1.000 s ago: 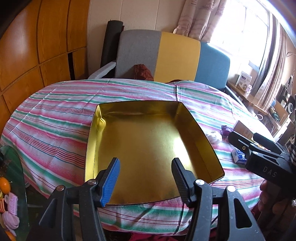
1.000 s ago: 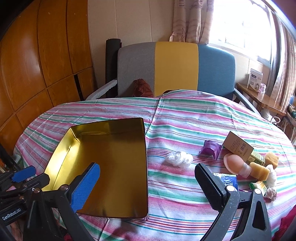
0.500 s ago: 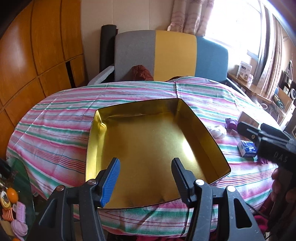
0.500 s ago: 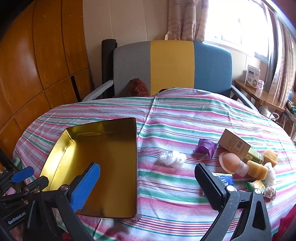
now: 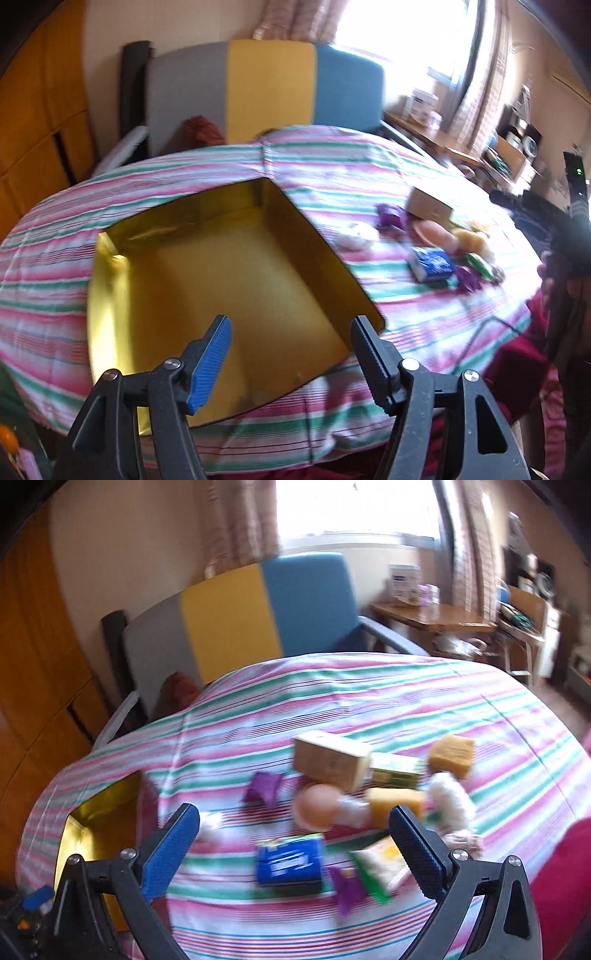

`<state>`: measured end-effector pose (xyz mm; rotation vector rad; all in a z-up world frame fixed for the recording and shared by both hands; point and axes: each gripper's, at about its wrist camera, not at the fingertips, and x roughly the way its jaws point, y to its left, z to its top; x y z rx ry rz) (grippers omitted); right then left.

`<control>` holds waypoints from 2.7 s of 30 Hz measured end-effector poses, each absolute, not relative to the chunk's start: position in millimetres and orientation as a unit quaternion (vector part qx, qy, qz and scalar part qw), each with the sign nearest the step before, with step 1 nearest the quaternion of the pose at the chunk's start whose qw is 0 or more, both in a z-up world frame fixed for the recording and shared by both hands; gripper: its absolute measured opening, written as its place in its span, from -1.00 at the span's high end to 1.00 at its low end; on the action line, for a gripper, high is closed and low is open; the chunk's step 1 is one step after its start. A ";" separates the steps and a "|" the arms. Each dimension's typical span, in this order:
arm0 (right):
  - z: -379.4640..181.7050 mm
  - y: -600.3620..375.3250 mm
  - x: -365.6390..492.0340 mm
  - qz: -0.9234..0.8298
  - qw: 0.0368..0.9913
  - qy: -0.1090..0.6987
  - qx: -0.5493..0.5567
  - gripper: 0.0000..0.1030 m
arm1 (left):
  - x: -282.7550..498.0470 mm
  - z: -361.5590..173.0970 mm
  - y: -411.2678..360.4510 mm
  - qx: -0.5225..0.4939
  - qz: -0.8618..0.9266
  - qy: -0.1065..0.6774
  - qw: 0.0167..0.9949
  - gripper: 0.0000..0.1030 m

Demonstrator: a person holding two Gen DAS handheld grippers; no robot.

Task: Organize objects
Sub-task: 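Move the left tool from the gold tray toward the blue tissue pack, then grasp the blue Tempo tissue pack with the left tool and lift it, then release the tissue pack into the tray with left tool while right tool grasps rope bundle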

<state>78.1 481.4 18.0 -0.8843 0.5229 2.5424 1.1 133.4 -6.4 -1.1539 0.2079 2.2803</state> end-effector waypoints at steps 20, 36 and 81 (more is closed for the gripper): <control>-28.0 586.4 127.0 0.877 0.199 0.338 -0.277 -1.00 | 5.5 -48.6 350.4 -0.415 0.712 0.319 0.467 -0.59; -31.9 596.4 132.6 0.872 0.162 0.383 -0.259 -1.00 | -14.4 -104.0 436.9 -0.427 0.639 0.413 0.489 -0.61; -46.6 634.0 131.3 0.770 0.262 0.389 -0.432 -0.56 | -9.8 5.0 157.5 -0.405 0.819 0.048 0.402 -0.11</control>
